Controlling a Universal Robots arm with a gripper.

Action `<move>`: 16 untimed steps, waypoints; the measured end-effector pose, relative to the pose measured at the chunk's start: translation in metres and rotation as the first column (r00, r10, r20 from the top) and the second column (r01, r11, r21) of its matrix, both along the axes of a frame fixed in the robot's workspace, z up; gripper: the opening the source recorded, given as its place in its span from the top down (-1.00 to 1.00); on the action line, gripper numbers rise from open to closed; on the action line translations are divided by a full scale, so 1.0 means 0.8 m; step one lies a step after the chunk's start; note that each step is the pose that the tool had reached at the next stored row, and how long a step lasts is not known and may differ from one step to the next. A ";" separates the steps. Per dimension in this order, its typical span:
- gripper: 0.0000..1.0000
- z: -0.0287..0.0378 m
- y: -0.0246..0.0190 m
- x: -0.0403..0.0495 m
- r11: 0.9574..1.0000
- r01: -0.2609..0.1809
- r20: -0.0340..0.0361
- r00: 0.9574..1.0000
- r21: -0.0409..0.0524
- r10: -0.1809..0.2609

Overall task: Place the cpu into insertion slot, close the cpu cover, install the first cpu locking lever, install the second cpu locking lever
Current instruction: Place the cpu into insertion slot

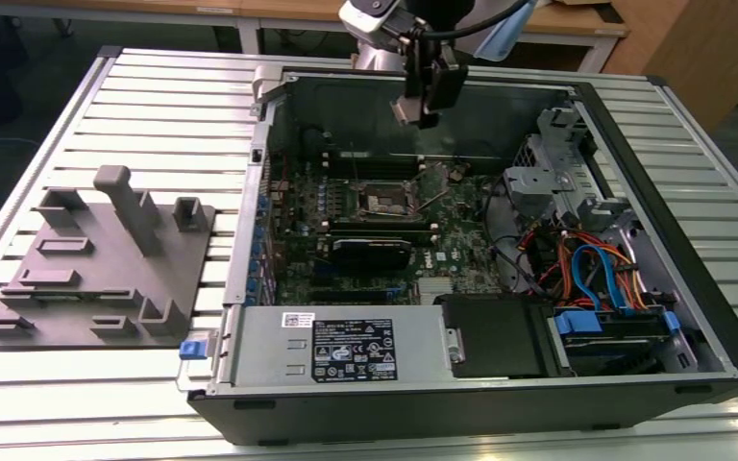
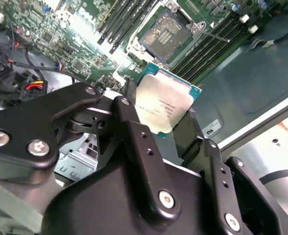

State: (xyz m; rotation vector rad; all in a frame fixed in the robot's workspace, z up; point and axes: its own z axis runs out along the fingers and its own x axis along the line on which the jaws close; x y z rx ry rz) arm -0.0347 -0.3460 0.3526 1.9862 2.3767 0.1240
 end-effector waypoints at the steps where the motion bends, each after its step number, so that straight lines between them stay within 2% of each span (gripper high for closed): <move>1: -0.08 -0.0004 0.0000 0.000 1.000 0.012 0.000 1.000 0.000 -0.012; 3: -0.08 -0.0015 0.0000 0.000 1.000 0.031 -0.003 1.000 0.000 -0.031; 7: -0.08 -0.0045 0.0000 0.000 0.999 0.041 -0.025 0.999 -0.001 -0.041; 8: -0.08 -0.0049 0.0000 0.000 0.999 0.041 -0.028 0.999 -0.001 -0.041; 16: -0.08 -0.0053 0.0000 0.000 0.999 0.041 -0.031 0.999 -0.001 -0.041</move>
